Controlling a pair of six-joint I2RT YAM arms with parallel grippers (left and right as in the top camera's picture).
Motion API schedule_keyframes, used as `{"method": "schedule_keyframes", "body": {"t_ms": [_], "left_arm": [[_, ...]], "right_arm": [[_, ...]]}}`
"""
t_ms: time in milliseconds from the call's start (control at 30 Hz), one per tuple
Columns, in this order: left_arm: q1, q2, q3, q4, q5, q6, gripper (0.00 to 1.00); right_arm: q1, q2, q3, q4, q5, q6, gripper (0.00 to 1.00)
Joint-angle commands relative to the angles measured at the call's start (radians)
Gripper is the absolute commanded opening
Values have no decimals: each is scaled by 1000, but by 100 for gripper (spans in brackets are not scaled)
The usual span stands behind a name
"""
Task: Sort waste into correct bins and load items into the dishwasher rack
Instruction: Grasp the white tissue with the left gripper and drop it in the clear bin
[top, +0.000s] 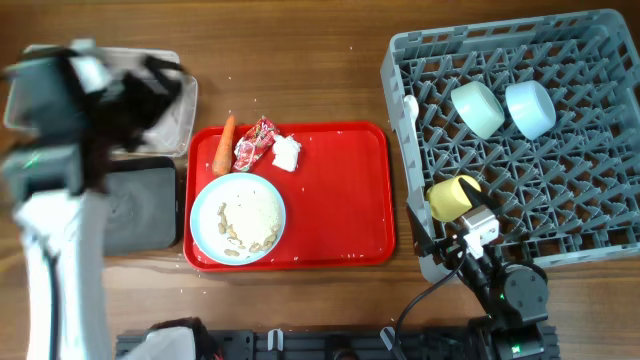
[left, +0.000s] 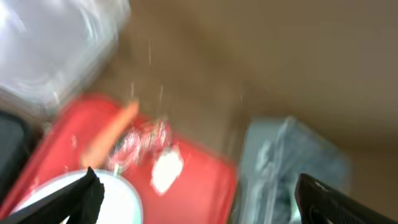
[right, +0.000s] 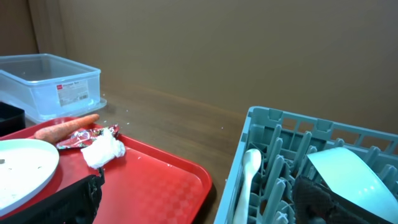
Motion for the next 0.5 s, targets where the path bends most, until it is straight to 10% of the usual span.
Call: {"method": "schedule_keyframes", "body": {"t_ms": [0, 167, 467], "left_arm": [[-282, 238, -7, -48, -303, 64, 100], [-479, 591, -6, 87, -435, 82, 87], [-519, 732, -6, 173, -431, 82, 39]], "right_arm": [[-3, -13, -2, 5, -17, 15, 100], [-3, -13, -2, 5, -17, 15, 100], [-3, -13, -2, 5, -17, 15, 100]]}}
